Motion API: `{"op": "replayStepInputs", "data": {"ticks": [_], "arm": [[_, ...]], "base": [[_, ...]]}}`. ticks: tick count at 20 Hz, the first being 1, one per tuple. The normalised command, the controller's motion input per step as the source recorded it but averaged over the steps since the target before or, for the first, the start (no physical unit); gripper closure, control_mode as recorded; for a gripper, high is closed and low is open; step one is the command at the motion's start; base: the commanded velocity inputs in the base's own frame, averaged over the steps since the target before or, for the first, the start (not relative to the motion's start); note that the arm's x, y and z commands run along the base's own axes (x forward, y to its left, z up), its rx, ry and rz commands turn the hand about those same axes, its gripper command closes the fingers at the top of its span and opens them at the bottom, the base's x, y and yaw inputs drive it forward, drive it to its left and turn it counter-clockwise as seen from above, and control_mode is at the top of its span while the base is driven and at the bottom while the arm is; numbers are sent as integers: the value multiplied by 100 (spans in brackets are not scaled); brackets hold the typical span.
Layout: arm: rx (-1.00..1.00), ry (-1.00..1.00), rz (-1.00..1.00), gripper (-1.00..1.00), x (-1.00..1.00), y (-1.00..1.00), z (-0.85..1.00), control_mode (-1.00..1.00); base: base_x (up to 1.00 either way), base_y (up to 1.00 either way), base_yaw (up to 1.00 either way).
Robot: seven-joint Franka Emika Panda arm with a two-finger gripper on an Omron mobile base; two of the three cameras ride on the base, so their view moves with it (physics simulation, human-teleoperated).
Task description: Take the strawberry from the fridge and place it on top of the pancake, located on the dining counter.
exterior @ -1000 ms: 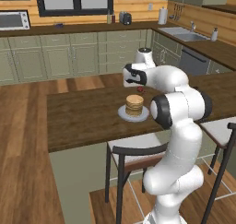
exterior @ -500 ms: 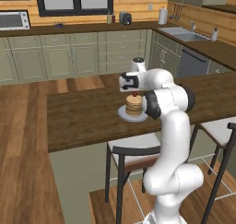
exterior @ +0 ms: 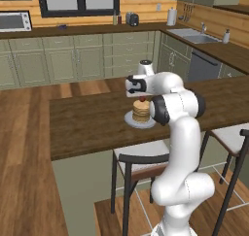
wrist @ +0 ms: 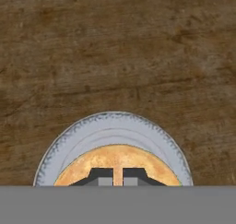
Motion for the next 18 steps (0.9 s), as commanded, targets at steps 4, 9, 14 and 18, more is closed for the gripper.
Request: {"op": "replayStepInputs", "data": {"ticks": [4, 9, 14, 18], "arm": [[0, -2, 0, 100, -22, 0, -9, -100], [0, 0, 0, 100, -7, 0, -24, -100], [0, -1, 0, 100, -3, 0, -13, -100], [0, 0, 0, -100, 2, 0, 0, -100]], "base": [[0, 0, 0], [0, 0, 0], [0, 0, 0], [0, 0, 0]]}}
